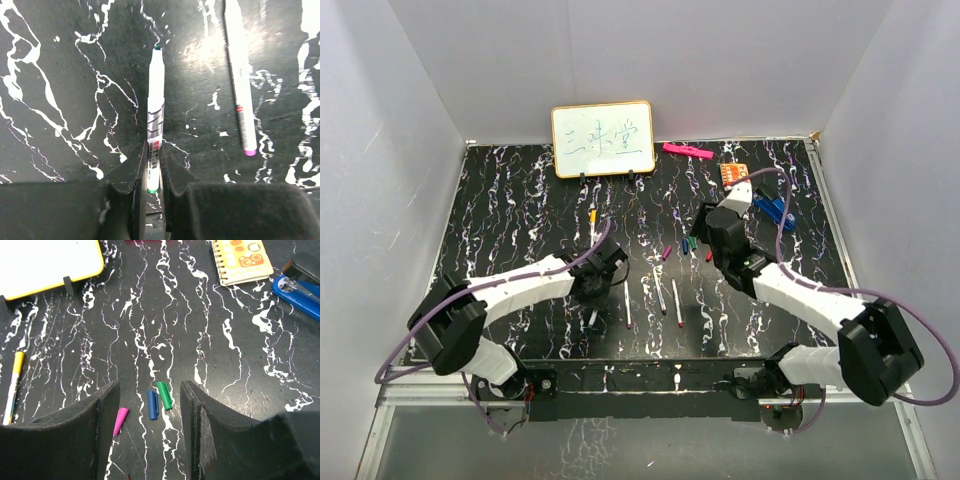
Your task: Insert the pens into the pen caps
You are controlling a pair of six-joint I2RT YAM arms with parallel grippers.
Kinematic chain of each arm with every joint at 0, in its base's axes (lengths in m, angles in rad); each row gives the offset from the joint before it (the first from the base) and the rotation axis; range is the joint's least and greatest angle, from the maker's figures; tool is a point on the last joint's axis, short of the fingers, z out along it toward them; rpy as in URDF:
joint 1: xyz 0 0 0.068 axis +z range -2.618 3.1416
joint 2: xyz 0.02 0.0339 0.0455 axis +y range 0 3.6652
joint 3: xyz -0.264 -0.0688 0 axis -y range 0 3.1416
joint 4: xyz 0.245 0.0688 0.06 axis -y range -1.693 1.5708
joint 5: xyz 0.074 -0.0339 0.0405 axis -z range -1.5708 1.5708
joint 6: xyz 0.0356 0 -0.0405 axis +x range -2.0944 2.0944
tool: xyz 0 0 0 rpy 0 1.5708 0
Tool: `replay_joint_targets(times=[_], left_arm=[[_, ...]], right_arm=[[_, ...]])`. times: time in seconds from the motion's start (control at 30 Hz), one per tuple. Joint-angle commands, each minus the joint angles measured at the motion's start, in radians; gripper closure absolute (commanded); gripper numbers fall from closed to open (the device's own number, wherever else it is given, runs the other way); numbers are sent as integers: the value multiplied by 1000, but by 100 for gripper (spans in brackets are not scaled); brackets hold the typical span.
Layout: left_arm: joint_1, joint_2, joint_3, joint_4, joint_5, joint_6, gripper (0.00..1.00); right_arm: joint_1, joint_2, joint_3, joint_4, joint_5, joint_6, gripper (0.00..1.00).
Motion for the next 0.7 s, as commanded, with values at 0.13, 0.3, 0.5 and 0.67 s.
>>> replay_joint_targets(times=[0.13,0.3,0.5,0.67], left_arm=[[5,-118,58,61,22,42,100],[5,-152,65,121,69,56,100],[5,-171,60,184,112,76,100],[5,-188,46,239,140,92,100]], right_arm=[[-75,181,161,-125,-184,-49,52],[-78,297,220,-195,-180,-47,62],[-83,365,237,-210,-170,-43,69],[-89,405,256,-218,-167,-49,71]])
